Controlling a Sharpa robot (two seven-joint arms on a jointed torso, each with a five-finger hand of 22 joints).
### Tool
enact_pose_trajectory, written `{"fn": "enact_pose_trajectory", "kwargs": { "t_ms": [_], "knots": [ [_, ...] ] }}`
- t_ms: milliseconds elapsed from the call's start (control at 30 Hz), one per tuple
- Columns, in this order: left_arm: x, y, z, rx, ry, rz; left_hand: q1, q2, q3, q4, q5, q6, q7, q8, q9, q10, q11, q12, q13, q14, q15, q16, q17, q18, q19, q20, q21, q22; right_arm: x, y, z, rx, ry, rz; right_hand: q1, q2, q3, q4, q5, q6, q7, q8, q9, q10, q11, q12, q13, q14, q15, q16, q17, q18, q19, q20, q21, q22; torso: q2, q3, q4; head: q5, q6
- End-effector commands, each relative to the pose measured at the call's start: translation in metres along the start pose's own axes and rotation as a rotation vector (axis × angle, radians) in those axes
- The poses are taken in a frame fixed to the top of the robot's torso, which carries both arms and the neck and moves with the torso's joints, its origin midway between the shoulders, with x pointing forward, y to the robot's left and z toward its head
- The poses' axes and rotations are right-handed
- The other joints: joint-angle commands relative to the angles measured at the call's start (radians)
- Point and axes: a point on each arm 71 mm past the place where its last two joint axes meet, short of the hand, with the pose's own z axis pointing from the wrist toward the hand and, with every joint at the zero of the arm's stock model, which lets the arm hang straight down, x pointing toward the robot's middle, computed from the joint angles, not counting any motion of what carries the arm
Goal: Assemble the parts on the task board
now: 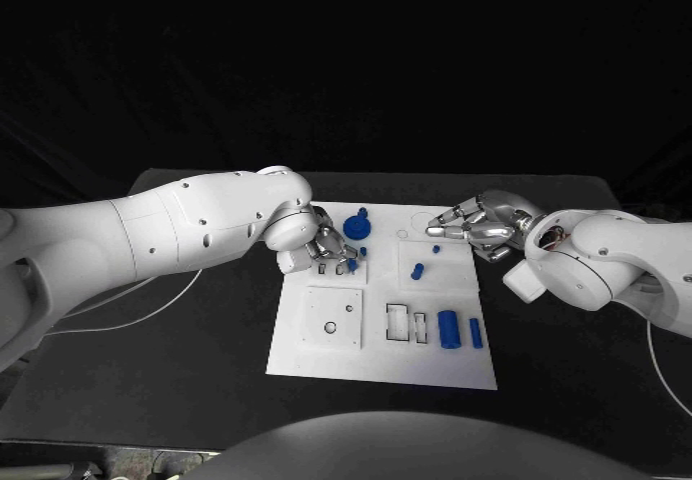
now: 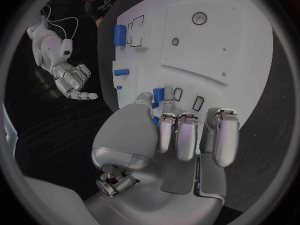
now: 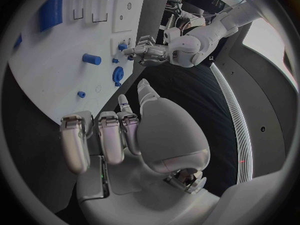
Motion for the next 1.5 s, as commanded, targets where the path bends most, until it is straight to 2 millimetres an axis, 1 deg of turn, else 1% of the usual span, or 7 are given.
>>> {"fn": "enact_pose_trajectory", "kwargs": {
  "t_ms": [33,400,933,1033,1133,1167,1500],
  "knots": [
    [0.002,0.007,-0.0004,-0.123,0.015,0.018,0.007,-0.001,0.005,0.002,0.003,-0.007,0.003,0.004,0.002,0.106,-0.009,0.002,0.263,0.106,-0.009,0.003,0.263,-0.007,0.107,-0.006,0.002,0.263,0.0011,-0.0005,0.0,0.002,0.012,-0.004,-0.001,0.013,0.002,0.005,0.005,0.006,-0.002,0.004,0.001,0.106,0.009,0.003,0.261,0.104,0.005,0.004,0.263,-0.014,0.105,0.005,0.004,0.263,0.0,0.0,0.0001,0.0,0.0],
    [0.003,0.0051,0.0,-0.119,0.018,0.022,-0.021,-0.007,-0.011,0.005,-0.026,-0.004,0.005,0.008,0.011,0.106,-0.007,0.002,0.263,0.106,-0.008,0.003,0.263,-0.007,0.107,-0.007,0.002,0.263,0.001,-0.001,0.0003,0.005,0.012,-0.004,-0.001,0.013,0.002,0.005,0.005,0.006,-0.002,0.004,0.001,0.106,0.009,0.003,0.261,0.104,0.005,0.004,0.263,-0.014,0.105,0.005,0.004,0.263,0.0,0.0002,0.0003,-0.001,0.0],
    [0.0023,0.0066,0.0002,-0.127,0.024,0.029,0.0,-0.007,-0.006,0.001,-0.028,0.0,-0.001,0.012,0.019,0.106,-0.012,0.002,0.263,0.106,-0.011,0.003,0.263,-0.007,0.107,-0.008,0.002,0.263,0.0018,-0.0016,0.0004,0.008,0.013,-0.003,0.0,0.013,0.002,0.005,0.005,0.005,-0.002,0.004,0.001,0.106,0.009,0.003,0.261,0.104,0.005,0.004,0.263,-0.014,0.105,0.005,0.004,0.263,0.0,0.0003,0.0007,0.001,0.0],
    [0.0018,0.0071,0.0003,-0.128,0.022,0.028,0.04,-0.006,0.009,-0.002,-0.018,0.001,-0.006,0.013,0.024,0.106,-0.016,0.002,0.263,0.106,-0.014,0.003,0.263,-0.007,0.107,-0.01,0.002,0.263,0.0017,-0.0017,0.0003,0.008,0.013,-0.003,0.0,0.013,0.002,0.005,0.005,0.005,-0.002,0.004,0.001,0.106,0.009,0.003,0.261,0.104,0.005,0.004,0.263,-0.014,0.105,0.005,0.004,0.263,0.0,0.0001,0.0004,0.001,0.0],
    [0.0014,0.0074,0.0003,-0.129,0.02,0.028,0.1,-0.006,0.037,-0.005,0.056,-0.002,-0.009,0.011,0.028,0.106,-0.019,0.002,0.263,0.106,-0.019,0.003,0.263,-0.007,0.107,-0.014,0.002,0.263,0.0017,-0.0018,0.0002,0.009,0.013,-0.003,0.0,0.013,0.002,0.005,0.005,0.005,-0.002,0.004,0.001,0.106,0.009,0.003,0.261,0.104,0.005,0.004,0.263,-0.014,0.105,0.005,0.004,0.263,0.001,0.0002,0.0002,0.001,0.0],
    [0.0013,0.0074,0.0003,-0.129,0.019,0.027,0.107,-0.007,0.04,-0.004,0.065,-0.003,-0.009,0.011,0.029,0.106,-0.019,0.002,0.263,0.106,-0.019,0.003,0.263,-0.007,0.107,-0.014,0.002,0.263,0.0017,-0.0018,0.0001,0.009,0.013,-0.003,0.0,0.013,0.002,0.005,0.005,0.005,-0.002,0.004,0.001,0.106,0.009,0.003,0.261,0.104,0.005,0.004,0.263,-0.014,0.105,0.005,0.004,0.263,0.001,0.0003,0.0001,0.0,0.0],
    [0.0006,0.007,0.0002,-0.121,0.005,0.019,0.141,-0.017,0.059,-0.002,0.103,-0.003,-0.009,0.011,0.037,0.106,-0.02,0.002,0.263,0.106,-0.019,0.003,0.263,-0.007,0.107,-0.016,0.002,0.263,0.0008,-0.0025,0.0,0.012,0.011,-0.003,0.001,0.014,0.002,0.004,0.006,0.005,-0.002,0.004,0.001,0.106,0.009,0.003,0.261,0.104,0.005,0.004,0.263,-0.014,0.105,0.005,0.004,0.263,-0.001,0.0001,-0.0001,-0.001,0.0]
  ]
}}
